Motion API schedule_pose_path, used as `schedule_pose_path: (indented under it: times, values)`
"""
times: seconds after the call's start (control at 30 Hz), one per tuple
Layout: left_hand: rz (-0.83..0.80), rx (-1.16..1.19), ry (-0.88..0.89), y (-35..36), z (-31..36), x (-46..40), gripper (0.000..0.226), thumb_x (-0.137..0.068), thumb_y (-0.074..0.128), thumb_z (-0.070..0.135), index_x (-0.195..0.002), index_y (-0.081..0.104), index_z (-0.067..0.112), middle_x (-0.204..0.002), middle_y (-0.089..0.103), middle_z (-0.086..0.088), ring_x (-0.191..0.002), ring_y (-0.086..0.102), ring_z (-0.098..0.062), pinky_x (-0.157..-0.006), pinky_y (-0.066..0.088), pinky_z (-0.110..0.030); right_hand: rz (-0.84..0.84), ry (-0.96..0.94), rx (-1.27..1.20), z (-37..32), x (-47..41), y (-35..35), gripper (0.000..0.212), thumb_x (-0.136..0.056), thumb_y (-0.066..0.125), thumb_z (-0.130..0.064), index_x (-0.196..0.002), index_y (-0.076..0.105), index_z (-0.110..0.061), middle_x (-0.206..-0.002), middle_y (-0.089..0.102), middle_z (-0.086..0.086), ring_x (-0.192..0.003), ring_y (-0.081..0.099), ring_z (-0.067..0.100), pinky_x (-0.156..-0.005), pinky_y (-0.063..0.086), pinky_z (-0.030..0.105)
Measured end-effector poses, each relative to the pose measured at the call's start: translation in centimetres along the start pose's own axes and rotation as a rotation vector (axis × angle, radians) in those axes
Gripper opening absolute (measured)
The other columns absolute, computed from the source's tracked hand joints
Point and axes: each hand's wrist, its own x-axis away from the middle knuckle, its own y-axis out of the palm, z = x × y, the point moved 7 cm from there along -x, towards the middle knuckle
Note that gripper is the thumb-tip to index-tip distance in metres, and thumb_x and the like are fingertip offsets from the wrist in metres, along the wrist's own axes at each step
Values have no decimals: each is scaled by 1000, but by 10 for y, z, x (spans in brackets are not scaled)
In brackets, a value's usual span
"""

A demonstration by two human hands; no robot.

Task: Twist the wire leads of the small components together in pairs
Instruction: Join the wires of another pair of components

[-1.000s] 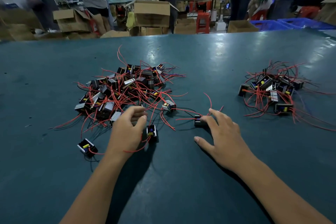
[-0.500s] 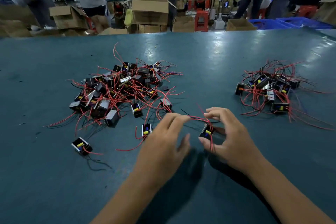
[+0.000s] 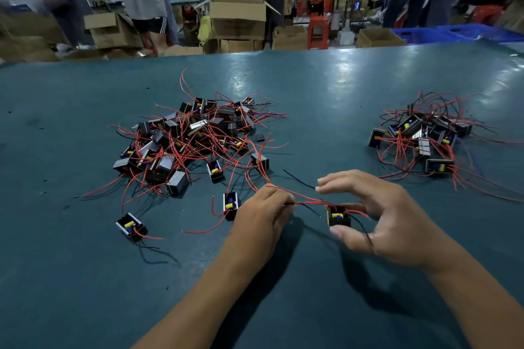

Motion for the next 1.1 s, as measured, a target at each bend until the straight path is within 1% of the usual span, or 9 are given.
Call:
schedule_pose_path:
  times: [0.2,0.3,0.4,0.53,0.67,0.8,0.9,0.97,1.1]
  values:
    - [57,-3,-59,-11,-8,-3,3,-89,72,8,-89,73,6,-86,70,-5,-77,64,-22,-74,47,-31,31,12,-222,9,1,-13,42,-74,74,-6,-115,66,-6,-130,60,4,-125,57,23,-94,53,33]
    - [78,-30,-115,-17,-17,-4,5,-93,67,10,-91,69,6,-85,66,-5,-76,58,-21,-72,43,-30,190,-4,-375,15,0,-36,35,-78,64,-1,-113,65,-3,-128,63,12,-122,59,29,-97,51,41]
    - [39,-24,-112,-14,-19,-3,7,-95,66,12,-92,69,7,-88,65,-3,-77,56,-16,-73,43,-28,390,-35,-555,21,2,-63,31,-81,57,-2,-111,65,-5,-119,69,14,-111,63,30,-93,53,33]
    - [29,3,-138,-10,-16,-1,8,-91,72,18,-92,75,11,-86,63,-1,-75,57,-15,-70,41,-21,505,55,-197,26,6,-73,29,-84,75,-21,-112,70,-17,-114,71,4,-107,66,18,-99,51,35]
    - [2,49,-218,-1,-9,-5,9,-92,70,21,-86,71,15,-74,67,5,-68,58,-12,-67,45,-28,423,142,276,25,5,-50,38,-75,74,-43,-106,74,-21,-123,64,-6,-116,57,0,-100,44,19]
    - [20,18,-351,2,-15,-45,16,-94,65,21,-81,71,12,-69,67,3,-68,62,-16,-71,50,-34,357,145,382,25,2,-30,24,-75,83,-24,-96,76,-13,-119,62,2,-107,62,13,-97,51,27]
    - [51,60,-424,1,-20,-75,21,-94,64,17,-77,69,6,-69,70,-8,-69,67,-26,-71,53,-38,310,166,412,27,0,-22,27,-74,84,-30,-89,73,-11,-116,60,2,-100,63,16,-94,54,35]
    - [111,108,-427,-7,-20,-88,23,-95,64,18,-75,67,7,-64,70,-7,-60,68,-20,-64,53,-32,260,202,437,30,0,-18,31,-73,82,-37,-85,70,-11,-114,58,0,-98,62,17,-93,52,38]
    - [173,264,-421,-25,-18,-116,16,-94,65,12,-81,68,4,-71,73,-7,-70,72,-22,-73,60,-39,181,205,504,35,0,-9,35,-73,81,-43,-81,64,-13,-106,58,-1,-96,58,16,-88,48,30]
